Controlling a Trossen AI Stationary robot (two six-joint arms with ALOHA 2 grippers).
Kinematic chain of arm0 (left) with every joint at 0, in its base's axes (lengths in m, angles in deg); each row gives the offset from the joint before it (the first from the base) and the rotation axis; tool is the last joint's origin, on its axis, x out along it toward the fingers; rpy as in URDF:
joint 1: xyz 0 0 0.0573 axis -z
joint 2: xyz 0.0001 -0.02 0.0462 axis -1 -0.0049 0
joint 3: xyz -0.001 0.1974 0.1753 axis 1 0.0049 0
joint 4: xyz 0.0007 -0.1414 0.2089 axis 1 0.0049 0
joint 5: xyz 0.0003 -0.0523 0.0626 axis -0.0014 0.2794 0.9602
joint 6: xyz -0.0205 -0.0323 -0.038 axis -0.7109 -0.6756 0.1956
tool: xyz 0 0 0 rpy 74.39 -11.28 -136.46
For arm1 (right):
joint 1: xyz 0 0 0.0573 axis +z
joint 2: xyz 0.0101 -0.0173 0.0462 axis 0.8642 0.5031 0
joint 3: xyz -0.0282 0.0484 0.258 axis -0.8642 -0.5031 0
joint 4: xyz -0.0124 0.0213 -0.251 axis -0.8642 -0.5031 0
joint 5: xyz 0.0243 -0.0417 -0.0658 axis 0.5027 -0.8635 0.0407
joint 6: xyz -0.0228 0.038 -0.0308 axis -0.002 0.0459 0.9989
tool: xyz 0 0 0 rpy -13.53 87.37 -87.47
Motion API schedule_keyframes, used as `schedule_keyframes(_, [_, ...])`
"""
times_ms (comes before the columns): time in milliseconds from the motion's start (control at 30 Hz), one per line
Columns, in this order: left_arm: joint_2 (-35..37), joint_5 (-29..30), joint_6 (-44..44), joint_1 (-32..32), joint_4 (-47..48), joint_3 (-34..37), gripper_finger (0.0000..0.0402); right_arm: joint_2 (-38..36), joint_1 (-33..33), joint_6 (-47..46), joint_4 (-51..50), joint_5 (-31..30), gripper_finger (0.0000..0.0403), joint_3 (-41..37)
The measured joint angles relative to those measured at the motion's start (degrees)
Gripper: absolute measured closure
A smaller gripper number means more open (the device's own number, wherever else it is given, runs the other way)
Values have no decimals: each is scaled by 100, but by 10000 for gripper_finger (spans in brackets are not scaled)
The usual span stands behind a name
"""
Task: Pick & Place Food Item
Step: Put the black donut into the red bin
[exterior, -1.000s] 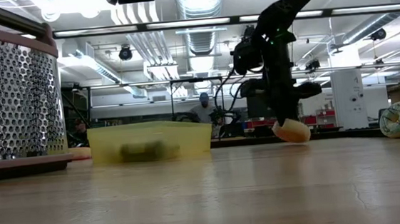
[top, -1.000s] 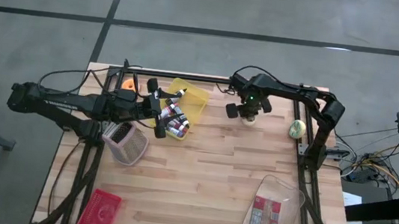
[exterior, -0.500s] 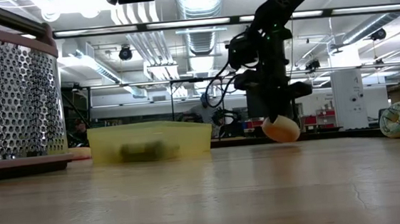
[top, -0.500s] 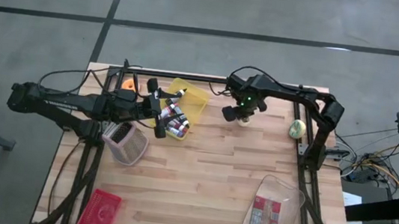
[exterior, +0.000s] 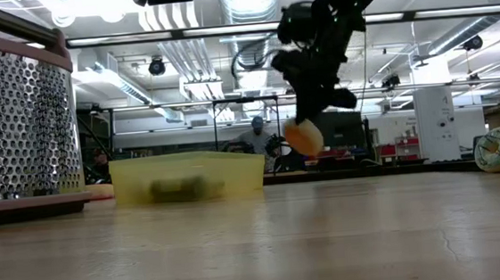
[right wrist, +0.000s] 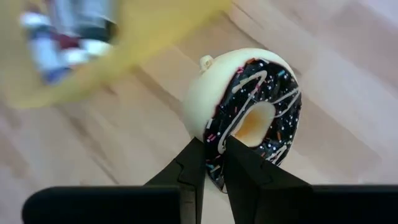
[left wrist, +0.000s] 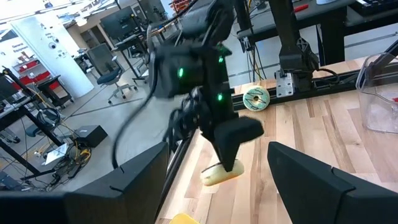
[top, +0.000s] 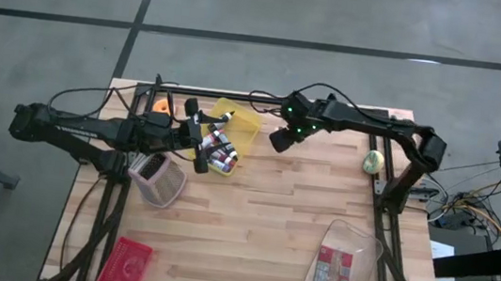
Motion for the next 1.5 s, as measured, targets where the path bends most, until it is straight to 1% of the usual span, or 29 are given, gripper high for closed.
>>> schedule_keyframes(167, [-2, 0, 0, 1, -1, 0, 122, -659, 295, 70, 1116, 52, 360, -494])
schedule_keyframes(333, [0, 0, 1, 0, 0, 0, 122, -1377, 672, 195, 2581, 154, 360, -1424])
schedule_keyframes(467, [0, 0, 0, 0, 0, 0, 122, -1913, 848, 283, 4047, 634, 360, -2297])
schedule_keyframes(633, [0, 0, 0, -1, 1, 0, 122, -2245, 1009, 319, 6129, 1255, 360, -3220])
schedule_keyframes(733, [0, -1, 0, 0, 1, 0, 122, -2325, 1061, 600, 6965, 1604, 360, -3626])
schedule_keyframes(833, [0, 0, 0, 1, 1, 0, 122, -2349, 1110, 978, 7613, 1645, 360, -3939])
schedule_keyframes(900, [-1, 0, 0, 0, 0, 0, 122, -2338, 1114, 1047, 7998, 1703, 360, -4076])
schedule_keyframes(933, [0, 0, 0, 0, 1, -1, 122, -2315, 1109, 1047, 8185, 1858, 360, -4115])
schedule_keyframes(1067, [0, 0, 0, -1, 1, 0, 122, -2228, 1124, 1183, 8877, 2962, 360, -4187])
schedule_keyframes(1133, [0, 0, 0, -1, -1, 0, 122, -2177, 1183, 1369, 9103, 3358, 360, -4201])
schedule_keyframes(1300, [0, 0, 0, 0, 4, 0, 122, -2092, 1236, 1819, 9127, 3400, 360, -4225])
schedule_keyframes(1500, [-9, 0, 0, 1, 10, 0, 122, -2034, 1236, 2029, 9127, 3425, 360, -4225])
